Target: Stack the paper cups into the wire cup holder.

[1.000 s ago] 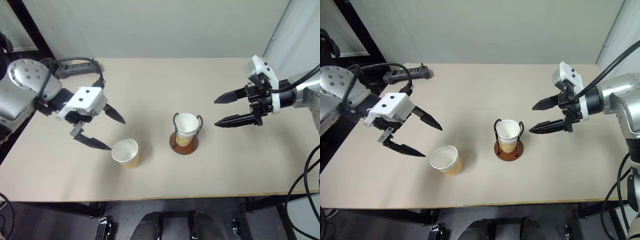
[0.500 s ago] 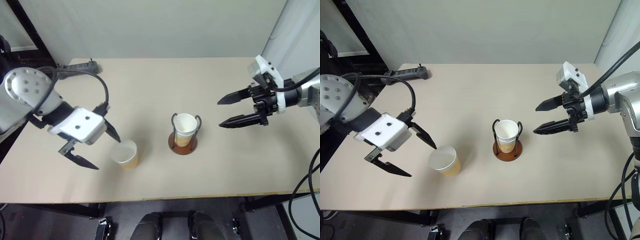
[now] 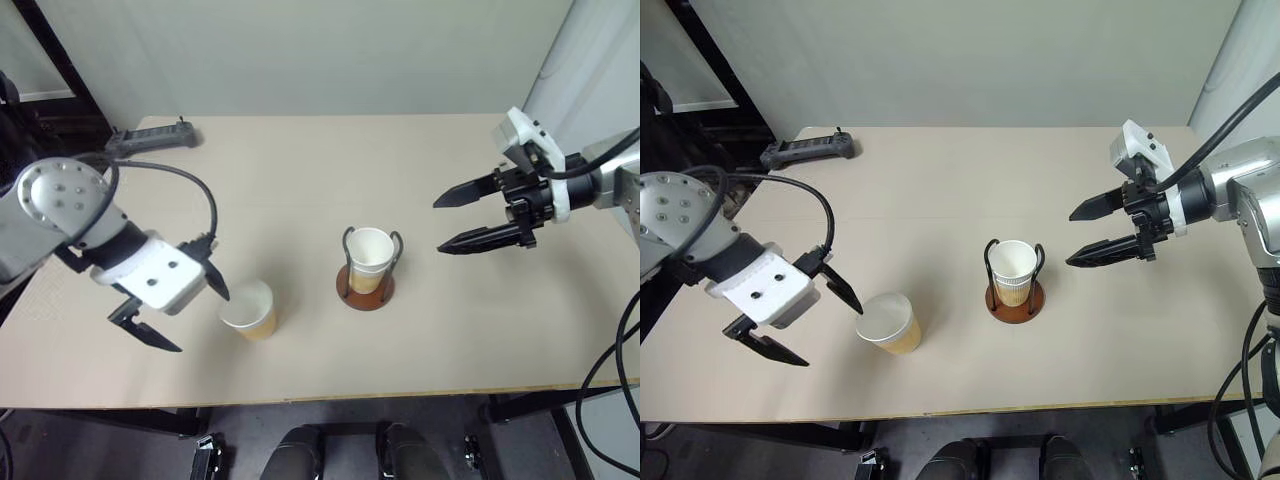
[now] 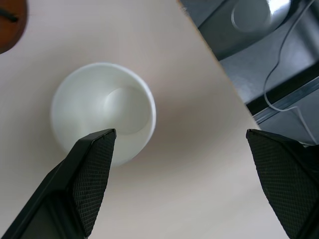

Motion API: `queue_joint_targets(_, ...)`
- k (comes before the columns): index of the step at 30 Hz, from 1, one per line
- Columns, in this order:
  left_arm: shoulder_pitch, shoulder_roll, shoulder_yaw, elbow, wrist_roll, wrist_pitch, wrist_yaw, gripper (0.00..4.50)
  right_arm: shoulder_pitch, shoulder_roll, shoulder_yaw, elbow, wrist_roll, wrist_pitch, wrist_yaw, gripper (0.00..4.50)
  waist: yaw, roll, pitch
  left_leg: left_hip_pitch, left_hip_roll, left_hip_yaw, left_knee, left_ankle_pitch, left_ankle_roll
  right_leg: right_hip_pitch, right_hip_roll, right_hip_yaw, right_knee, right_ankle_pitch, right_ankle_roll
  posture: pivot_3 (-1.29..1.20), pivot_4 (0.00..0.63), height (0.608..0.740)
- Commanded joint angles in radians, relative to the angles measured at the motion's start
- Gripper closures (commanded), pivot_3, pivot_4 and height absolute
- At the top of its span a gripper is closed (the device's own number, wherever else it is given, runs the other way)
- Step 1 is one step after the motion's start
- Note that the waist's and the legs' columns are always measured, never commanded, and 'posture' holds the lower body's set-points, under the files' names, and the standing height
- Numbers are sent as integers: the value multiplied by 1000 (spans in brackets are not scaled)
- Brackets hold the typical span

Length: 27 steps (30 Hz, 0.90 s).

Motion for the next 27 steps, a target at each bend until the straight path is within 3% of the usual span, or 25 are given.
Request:
queue_joint_targets(1,33,27,45,-25,-5,-15,-31,0,8,-3,-14,-24,5,-12,-2,37,0,0,0,0,0,0,0,0,0,0,0,0,0,0,0,0,150,740)
queue_joint_targets(7,36,-24,51,-33,17,16,-31,0,79,16,-65,-34,61,-26,5,37,1,0,0,0,0,0,1,-3,-5,0,0,0,1,0,-1,0,150,740)
queue_joint_targets(16,17,-43,59,-53,11,74,-31,0,195,87,-194,-50,137,-248,28,37,-2,0,0,0,0,0,2,-3,-7,0,0,0,1,1,-2,0,150,740)
queue_joint_targets(27,26,-43,44,-8,65,16,-31,0,204,89,-195,-57,160,-262,31,37,-2,0,0,0,0,0,2,-2,-6,1,0,0,1,1,-2,0,150,740)
